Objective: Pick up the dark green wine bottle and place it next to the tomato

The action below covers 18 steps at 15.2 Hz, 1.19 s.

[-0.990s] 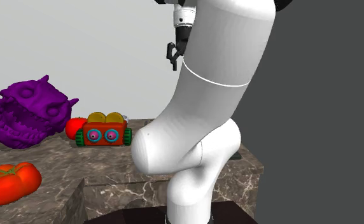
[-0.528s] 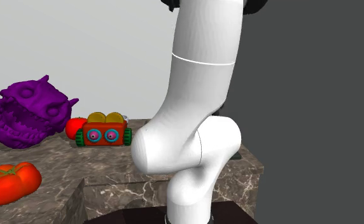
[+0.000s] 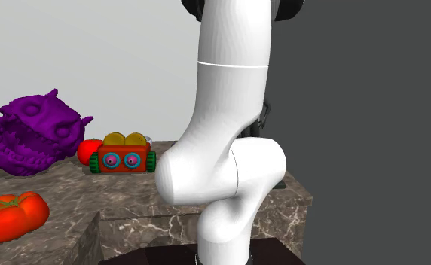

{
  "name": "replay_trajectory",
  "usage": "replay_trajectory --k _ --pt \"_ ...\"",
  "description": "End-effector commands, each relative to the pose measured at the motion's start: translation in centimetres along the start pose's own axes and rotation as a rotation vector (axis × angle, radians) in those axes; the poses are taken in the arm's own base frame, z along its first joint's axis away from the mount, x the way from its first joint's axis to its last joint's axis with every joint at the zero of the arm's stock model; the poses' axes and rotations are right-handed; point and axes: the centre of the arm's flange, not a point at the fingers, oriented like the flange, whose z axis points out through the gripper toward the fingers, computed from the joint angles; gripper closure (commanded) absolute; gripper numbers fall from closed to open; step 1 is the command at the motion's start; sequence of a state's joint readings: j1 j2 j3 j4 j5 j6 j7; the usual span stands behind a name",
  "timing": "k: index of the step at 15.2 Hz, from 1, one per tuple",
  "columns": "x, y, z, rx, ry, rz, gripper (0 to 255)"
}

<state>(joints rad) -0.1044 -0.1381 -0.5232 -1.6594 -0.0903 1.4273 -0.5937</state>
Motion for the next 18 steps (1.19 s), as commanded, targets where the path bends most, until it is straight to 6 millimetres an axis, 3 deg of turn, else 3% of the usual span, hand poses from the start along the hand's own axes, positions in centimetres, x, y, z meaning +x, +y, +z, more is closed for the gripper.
replay_trajectory --k 1,3,10,11,18 --pt "0.00 0.05 1.05 0.000 0.000 0.000 0" --pt "0.00 0.05 1.88 0.000 0.000 0.000 0" --pt "-0.01 0.05 1.88 0.000 0.000 0.000 0" --pt "-0.01 0.05 1.88 0.000 0.000 0.000 255" --pt "0.00 0.05 1.87 0.000 0.000 0.000 255"
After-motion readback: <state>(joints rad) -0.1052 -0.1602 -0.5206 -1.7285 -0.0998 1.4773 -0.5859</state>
